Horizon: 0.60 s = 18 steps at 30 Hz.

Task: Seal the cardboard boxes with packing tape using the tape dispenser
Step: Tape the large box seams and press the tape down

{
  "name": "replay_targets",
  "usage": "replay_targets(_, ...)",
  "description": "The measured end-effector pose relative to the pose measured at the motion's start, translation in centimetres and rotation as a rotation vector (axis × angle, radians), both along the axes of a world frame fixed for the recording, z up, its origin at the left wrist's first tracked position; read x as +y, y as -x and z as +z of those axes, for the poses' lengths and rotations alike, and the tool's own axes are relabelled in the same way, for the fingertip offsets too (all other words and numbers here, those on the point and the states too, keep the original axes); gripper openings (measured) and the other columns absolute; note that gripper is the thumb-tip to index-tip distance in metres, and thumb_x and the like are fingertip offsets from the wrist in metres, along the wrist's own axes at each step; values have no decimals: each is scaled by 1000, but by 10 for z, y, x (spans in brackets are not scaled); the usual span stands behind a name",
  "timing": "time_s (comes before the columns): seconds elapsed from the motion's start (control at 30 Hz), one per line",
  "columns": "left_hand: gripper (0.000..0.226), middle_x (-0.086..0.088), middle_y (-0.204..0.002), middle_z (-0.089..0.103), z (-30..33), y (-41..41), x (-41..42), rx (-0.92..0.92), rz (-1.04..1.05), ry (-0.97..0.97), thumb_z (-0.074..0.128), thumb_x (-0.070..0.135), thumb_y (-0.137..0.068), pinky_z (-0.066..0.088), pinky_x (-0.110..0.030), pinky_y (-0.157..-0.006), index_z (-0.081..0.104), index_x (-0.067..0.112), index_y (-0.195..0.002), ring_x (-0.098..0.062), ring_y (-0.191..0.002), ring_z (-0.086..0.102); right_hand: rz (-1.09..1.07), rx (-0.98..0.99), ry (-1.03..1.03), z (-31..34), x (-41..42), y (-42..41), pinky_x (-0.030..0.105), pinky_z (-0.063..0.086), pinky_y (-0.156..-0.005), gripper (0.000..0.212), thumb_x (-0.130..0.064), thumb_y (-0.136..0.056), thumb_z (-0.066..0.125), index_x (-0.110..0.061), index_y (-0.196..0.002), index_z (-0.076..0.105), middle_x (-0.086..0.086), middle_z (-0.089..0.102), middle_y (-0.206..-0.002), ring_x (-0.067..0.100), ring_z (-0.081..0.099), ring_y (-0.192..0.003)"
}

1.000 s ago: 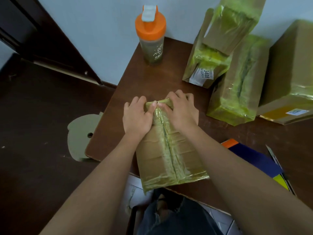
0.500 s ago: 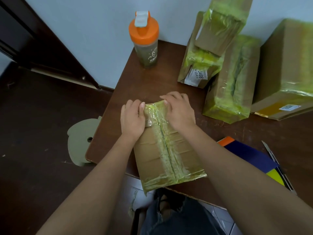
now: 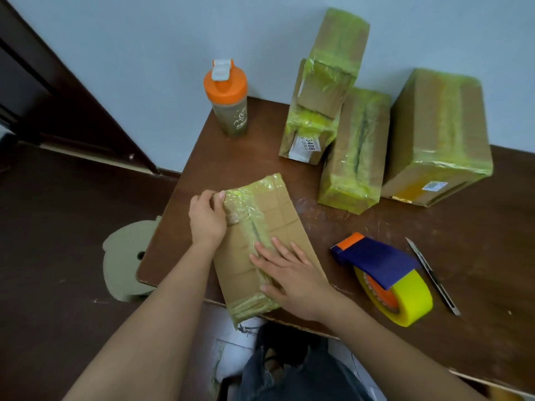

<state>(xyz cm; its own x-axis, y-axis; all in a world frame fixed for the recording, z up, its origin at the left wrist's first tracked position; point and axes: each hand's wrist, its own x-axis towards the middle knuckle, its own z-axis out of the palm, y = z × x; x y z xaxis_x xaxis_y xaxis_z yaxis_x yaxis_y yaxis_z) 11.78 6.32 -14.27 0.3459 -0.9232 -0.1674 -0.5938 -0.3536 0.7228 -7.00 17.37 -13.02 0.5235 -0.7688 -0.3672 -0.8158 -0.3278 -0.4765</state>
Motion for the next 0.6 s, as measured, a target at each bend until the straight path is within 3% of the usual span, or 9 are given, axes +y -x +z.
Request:
replay_targets(0.13,28,-13,-113,60,11,-8,7,110,299,-81,50,33,-99,40,-31,-85,62,7,-98,-22,-96,53,-224,33,62,13,17,15,46,-14,-119,48,-36,-102,43,-42,-149,32,-10,-5,-164,13,-19,-148)
replay_targets(0.2,32,-12,-124,57,20,-14,14,225,446,-141,54,35,-97,42,-33,-91,60,7,-111,-24,-104,54,-356,111,80,17,21,20,48,-13,-118,53,-42,-100,46,-41,-150,26,-1,-16,-163,23,-21,-148)
replay_targets(0.3,73,-15,-150,27,37,-13,32,269,577,-348,53,50,-93,36,-45,-104,31,5,-146,-36,-129,41,-445,65,31,22,16,22,48,-5,-119,76,-46,-95,54,-37,-155,9,3,-29,-159,28,-23,-147)
replay_targets(0.4,77,-18,-153,15,43,6,60,293,574,-404,45,50,-97,35,-46,-104,20,-1,-148,-39,-129,39,-451,62,25,24,-5,23,46,-4,-120,88,-44,-93,57,-27,-157,0,4,-27,-160,26,-19,-149)
replay_targets(0.5,65,-15,-151,29,34,21,88,410,535,-388,45,44,-99,37,-46,-104,32,2,-146,-38,-128,42,-510,3,-82,29,-29,21,47,-1,-120,90,-41,-94,56,-20,-157,-5,3,-9,-164,22,-5,-151)
replay_targets(0.6,49,-14,-137,52,30,27,105,419,466,-308,46,35,-100,42,-48,-104,48,3,-137,-35,-122,51,-565,-51,-191,31,-38,22,46,23,-117,88,-42,-92,58,-18,-158,4,2,20,-160,25,24,-145)
